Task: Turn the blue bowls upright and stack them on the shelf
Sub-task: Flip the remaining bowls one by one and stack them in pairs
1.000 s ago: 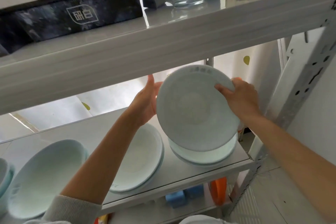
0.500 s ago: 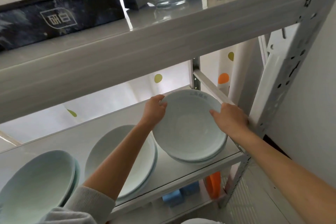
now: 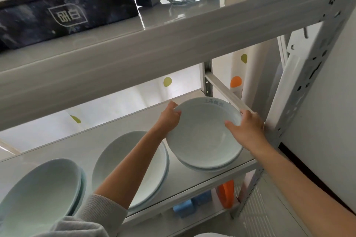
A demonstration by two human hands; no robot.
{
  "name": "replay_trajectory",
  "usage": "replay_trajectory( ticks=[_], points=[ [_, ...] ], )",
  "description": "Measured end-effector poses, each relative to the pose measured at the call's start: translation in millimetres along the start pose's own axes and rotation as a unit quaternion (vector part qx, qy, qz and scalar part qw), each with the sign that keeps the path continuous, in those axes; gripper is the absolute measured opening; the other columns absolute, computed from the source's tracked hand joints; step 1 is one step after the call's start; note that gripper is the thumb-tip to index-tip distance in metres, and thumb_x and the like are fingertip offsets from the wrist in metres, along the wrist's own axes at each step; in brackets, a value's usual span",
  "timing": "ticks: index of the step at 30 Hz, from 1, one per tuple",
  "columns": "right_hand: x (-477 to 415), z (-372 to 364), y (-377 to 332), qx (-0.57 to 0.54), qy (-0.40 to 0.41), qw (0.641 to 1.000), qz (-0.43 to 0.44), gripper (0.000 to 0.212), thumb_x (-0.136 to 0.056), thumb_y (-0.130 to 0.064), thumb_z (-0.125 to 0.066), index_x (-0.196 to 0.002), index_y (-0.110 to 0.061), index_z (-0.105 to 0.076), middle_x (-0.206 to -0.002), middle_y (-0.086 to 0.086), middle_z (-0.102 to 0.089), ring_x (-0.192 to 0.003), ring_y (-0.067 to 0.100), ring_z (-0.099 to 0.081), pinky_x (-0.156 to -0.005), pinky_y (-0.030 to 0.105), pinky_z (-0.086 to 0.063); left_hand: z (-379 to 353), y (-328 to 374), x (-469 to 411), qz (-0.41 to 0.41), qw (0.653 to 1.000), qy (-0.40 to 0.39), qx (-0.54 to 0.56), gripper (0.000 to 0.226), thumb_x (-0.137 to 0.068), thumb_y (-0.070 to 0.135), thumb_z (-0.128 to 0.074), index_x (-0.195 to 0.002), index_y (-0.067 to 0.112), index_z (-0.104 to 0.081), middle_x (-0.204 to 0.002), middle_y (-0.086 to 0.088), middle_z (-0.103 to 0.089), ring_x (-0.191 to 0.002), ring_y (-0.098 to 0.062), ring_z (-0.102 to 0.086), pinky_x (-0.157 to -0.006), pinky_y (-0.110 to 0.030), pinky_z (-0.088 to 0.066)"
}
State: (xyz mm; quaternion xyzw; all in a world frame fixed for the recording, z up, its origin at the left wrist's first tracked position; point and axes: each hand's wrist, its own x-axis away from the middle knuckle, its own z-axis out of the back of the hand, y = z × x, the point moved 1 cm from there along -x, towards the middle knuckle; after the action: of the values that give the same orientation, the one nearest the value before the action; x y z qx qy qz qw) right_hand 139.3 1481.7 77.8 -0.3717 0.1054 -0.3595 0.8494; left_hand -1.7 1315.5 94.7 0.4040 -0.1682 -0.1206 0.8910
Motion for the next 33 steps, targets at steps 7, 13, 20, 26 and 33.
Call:
replay_trajectory(
  ticks=[7, 13, 20, 26, 33],
  points=[
    [66, -12, 14, -0.504, -0.192, 0.801, -0.26, 0.053, -0.083, -0.021, -0.068, -0.126, -0.018, -0.038, -0.117, 0.018, -0.053, -0.109, 0.039, -0.054, -0.083, 0.062, -0.05, 0, -6, -9, 0.032, 0.998, -0.034, 0.042, 0.025, -0.098, 0.015, -0.043, -0.118, 0.003, -0.052, -0.102, -0.015, -0.057, -0.088, -0.026, -0.056, -0.076, -0.034, -0.048],
    [51, -10, 3, -0.553, -0.181, 0.773, -0.252, 0.038, -0.084, -0.017, -0.063, -0.12, -0.014, -0.05, -0.108, 0.017, -0.054, -0.102, 0.038, -0.055, -0.077, 0.059, -0.052, 4, -15, -15, 0.043, 0.996, 0.003, 0.082, 0.024, -0.095, 0.011, -0.042, -0.111, 0.0, -0.057, -0.094, -0.015, -0.057, -0.083, -0.026, -0.055, -0.07, -0.031, -0.045],
    [23, -23, -37, -0.618, -0.157, 0.741, -0.211, 0.013, -0.088, -0.012, -0.057, -0.1, -0.009, -0.053, -0.097, 0.01, -0.055, -0.089, 0.025, -0.055, -0.076, 0.038, -0.051, 30, -24, -17, 0.12, 0.963, 0.033, 0.24, 0.014, -0.098, 0.018, -0.041, -0.103, 0.01, -0.051, -0.08, -0.006, -0.053, -0.068, -0.019, -0.052, -0.058, -0.031, -0.046],
    [14, -46, -47, -0.616, -0.155, 0.731, -0.249, 0.058, -0.089, -0.025, -0.059, -0.14, -0.017, -0.032, -0.134, 0.013, -0.037, -0.124, 0.039, -0.044, -0.099, 0.063, -0.037, 50, -36, -18, 0.137, 0.967, -0.049, 0.211, 0.054, -0.096, 0.051, -0.04, -0.13, 0.009, -0.043, -0.119, -0.014, -0.046, -0.108, -0.034, -0.054, -0.079, -0.039, -0.051],
    [17, -56, -59, -0.677, -0.167, 0.676, -0.24, 0.037, -0.091, -0.008, -0.051, -0.127, -0.006, -0.041, -0.095, 0.016, -0.049, -0.114, 0.039, -0.046, -0.101, 0.055, -0.04, 63, -28, -14, 0.205, 0.918, -0.074, 0.331, 0.071, -0.097, 0.049, -0.037, -0.146, 0.0, -0.02, -0.133, -0.037, -0.043, -0.118, -0.048, -0.051, -0.09, -0.048, -0.047]
  ],
)
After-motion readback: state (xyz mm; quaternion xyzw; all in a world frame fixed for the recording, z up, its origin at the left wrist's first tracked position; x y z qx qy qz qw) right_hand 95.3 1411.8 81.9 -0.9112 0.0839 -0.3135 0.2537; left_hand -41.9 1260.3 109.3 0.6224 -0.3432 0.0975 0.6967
